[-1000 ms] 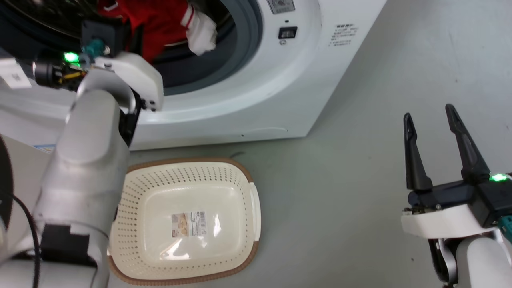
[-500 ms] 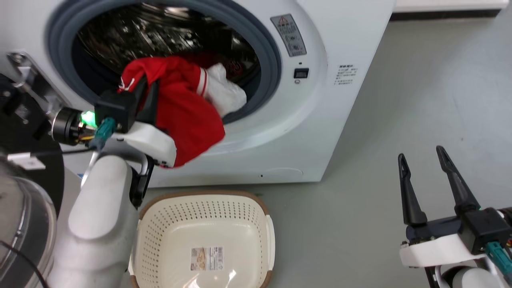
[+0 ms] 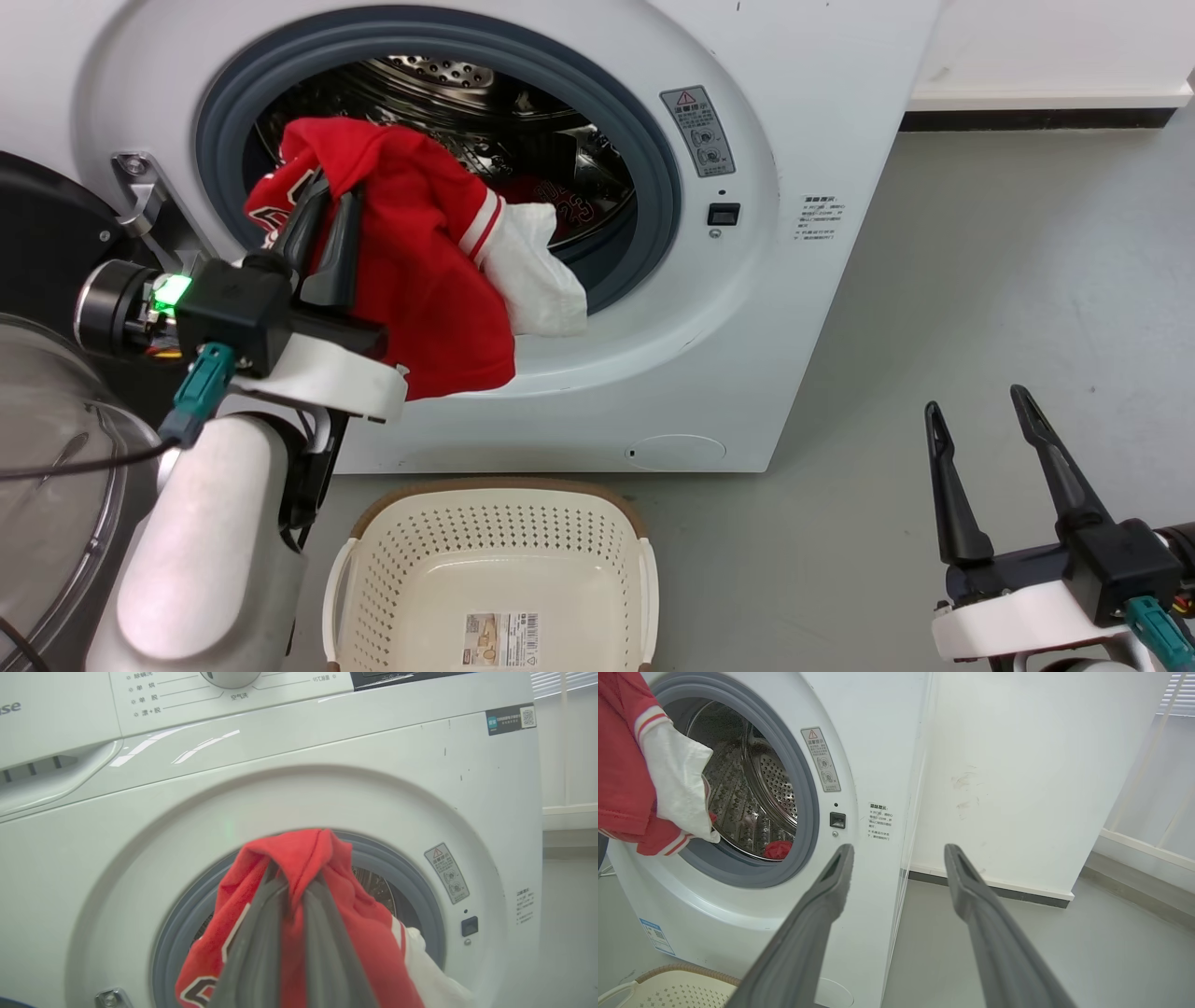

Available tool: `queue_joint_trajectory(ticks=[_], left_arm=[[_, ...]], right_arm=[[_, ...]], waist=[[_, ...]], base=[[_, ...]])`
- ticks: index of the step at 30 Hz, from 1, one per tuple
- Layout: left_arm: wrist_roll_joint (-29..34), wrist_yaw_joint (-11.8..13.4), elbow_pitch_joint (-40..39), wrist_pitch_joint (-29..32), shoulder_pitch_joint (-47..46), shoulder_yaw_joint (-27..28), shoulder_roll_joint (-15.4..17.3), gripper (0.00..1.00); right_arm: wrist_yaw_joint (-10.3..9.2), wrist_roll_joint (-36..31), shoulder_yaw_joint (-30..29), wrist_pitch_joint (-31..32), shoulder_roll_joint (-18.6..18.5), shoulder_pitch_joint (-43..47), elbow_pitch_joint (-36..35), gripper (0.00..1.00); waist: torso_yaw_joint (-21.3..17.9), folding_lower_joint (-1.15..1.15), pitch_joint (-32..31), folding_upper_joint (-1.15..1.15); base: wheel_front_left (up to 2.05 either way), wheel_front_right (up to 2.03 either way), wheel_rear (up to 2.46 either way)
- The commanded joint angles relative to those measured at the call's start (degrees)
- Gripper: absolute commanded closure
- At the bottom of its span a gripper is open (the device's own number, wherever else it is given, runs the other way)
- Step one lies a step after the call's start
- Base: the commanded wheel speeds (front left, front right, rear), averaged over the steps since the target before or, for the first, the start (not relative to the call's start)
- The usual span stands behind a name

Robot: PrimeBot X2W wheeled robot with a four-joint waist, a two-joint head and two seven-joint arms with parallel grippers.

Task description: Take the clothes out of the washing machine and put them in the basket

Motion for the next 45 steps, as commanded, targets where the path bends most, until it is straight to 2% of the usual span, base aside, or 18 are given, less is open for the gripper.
queue_joint_trajectory(ticks=[1,9,14,20,23,30,31,35,45], left_arm=[[-0.21,0.45,-2.25,0.61,1.08,0.04,0.46,1.0],[0.0,1.09,-11.9,4.64,7.04,-1.2,1.66,1.0],[-0.71,1.34,-12.82,5.01,11.13,-2.17,1.49,1.0],[-1.75,0.81,-10.34,4.46,15.21,-3.9,0.84,1.0],[-2.96,0.02,-4.45,2.71,16.25,-4.99,0.02,1.0],[-4.12,-2.02,11.04,-0.99,11.42,-7.16,-2.07,1.0],[-4.39,-2.61,18.12,-1.91,8.55,-7.52,-2.78,1.0],[-5.05,-3.15,27.47,-3.04,3.9,-7.64,-3.65,1.0],[-2.01,-4.18,48.93,-3.77,-11.0,-11.09,-4.01,1.0]], right_arm=[[-0.04,0.12,-0.06,-0.1,0.06,0.72,0.08,0.0],[-0.04,0.42,-0.1,-0.1,0.06,-0.24,-0.03,0.0],[-0.04,0.29,-0.54,-0.1,0.06,-1.52,-0.22,0.0],[-0.04,-0.06,-0.9,-0.11,0.06,-2.89,-0.48,0.0],[-0.04,-0.16,-1.18,-0.1,0.06,-5.03,-0.95,0.0],[-0.04,-0.32,-1.93,-0.1,0.06,-10.0,-1.94,0.0],[-0.04,0.09,-2.19,-0.1,0.06,-11.81,-2.52,0.0],[-0.04,0.74,-2.69,-0.1,0.07,-13.96,-3.17,0.0],[-0.04,2.34,-3.64,-0.11,0.08,-18.1,-4.86,0.0]], waist=[[0.13,0.01,-0.03,0.0],[0.42,0.01,1.29,0.0],[0.37,0.01,3.22,0.0],[0.6,0.01,6.55,0.0],[0.55,0.01,10.86,0.0],[-0.98,0.01,19.95,0.0],[-1.94,0.01,23.49,0.0],[-3.23,0.01,28.08,0.0],[-5.52,0.01,39.6,0.0]], base=[[0.0,0.0,0.0],[0.0,0.0,0.0],[0.0,0.0,0.0],[0.0,0.0,0.0],[0.0,0.0,0.0],[0.0,0.0,0.0],[0.0,0.0,0.0],[0.0,0.0,0.0],[0.0,0.0,0.0]])
